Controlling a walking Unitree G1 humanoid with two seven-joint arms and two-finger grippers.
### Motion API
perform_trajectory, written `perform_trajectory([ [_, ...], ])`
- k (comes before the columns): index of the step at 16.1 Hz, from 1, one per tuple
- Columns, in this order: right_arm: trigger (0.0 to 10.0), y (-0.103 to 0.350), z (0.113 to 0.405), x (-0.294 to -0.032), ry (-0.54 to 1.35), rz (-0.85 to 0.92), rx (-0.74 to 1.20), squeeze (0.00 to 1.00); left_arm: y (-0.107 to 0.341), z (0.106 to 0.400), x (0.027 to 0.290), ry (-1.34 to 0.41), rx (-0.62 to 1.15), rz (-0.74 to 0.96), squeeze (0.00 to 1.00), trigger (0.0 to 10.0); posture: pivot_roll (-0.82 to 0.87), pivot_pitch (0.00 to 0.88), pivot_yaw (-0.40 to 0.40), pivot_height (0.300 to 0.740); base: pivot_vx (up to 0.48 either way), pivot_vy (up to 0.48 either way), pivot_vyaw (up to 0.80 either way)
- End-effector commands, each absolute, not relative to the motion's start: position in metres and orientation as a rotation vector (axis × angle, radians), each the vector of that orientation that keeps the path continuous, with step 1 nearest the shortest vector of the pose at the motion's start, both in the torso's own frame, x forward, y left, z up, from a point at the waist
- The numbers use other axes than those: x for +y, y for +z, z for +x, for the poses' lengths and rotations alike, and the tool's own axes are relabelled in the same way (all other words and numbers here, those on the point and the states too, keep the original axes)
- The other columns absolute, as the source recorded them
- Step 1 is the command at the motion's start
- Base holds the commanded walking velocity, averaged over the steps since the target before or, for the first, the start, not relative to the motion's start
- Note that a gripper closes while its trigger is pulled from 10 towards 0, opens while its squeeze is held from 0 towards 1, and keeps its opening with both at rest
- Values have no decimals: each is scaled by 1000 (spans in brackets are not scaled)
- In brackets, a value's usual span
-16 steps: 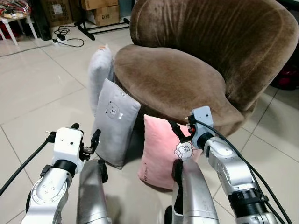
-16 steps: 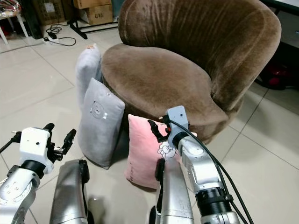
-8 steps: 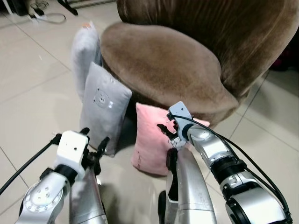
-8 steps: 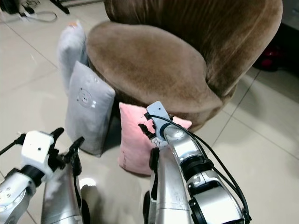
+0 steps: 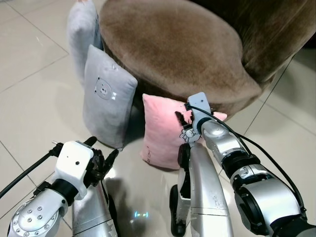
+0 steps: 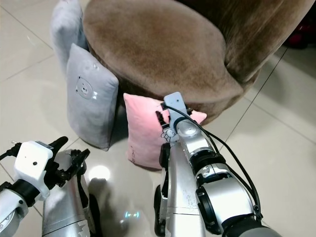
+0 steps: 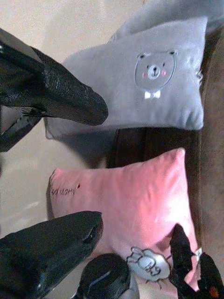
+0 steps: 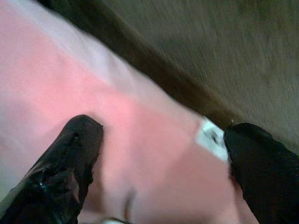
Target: Move the pillow to the sofa from floor
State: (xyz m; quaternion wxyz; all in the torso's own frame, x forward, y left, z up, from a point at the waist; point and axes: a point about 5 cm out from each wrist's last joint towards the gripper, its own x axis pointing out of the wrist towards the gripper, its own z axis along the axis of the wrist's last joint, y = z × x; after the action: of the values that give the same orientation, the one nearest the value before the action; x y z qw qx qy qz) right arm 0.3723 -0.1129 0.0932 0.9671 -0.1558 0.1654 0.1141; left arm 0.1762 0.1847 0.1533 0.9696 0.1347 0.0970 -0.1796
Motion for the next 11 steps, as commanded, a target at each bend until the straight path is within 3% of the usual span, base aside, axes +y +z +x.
perform_trajectory([
  [1,10000,84,370,-122,175,-405,377,0,155,171,184,-378,214,273,0,10000,-28,338,-98,431,0,0,0],
  [3,10000,77,367,-123,156,-459,424,0,155,168,184,-397,233,279,0,10000,-26,340,-99,431,0,0,0],
  [4,9294,72,364,-121,170,-471,459,0,154,167,184,-415,253,281,0,10000,-24,340,-101,431,0,0,0],
  [5,4667,70,363,-119,179,-456,479,0,152,164,183,-432,272,276,0,10000,-23,337,-106,431,0,0,0],
  [6,1647,69,363,-118,185,-453,491,0,150,161,182,-464,303,275,0,10000,-29,324,-112,431,0,0,0],
  [7,1137,70,363,-117,192,-457,495,0,148,158,181,-486,323,278,0,10000,-31,321,-113,431,0,0,0],
  [8,0,70,363,-114,211,-449,506,0,143,154,180,-524,361,280,0,10000,-34,315,-115,431,0,0,0],
  [11,0,70,363,-110,245,-461,509,0,142,154,179,-554,377,281,0,10000,-29,307,-114,431,0,0,0],
])
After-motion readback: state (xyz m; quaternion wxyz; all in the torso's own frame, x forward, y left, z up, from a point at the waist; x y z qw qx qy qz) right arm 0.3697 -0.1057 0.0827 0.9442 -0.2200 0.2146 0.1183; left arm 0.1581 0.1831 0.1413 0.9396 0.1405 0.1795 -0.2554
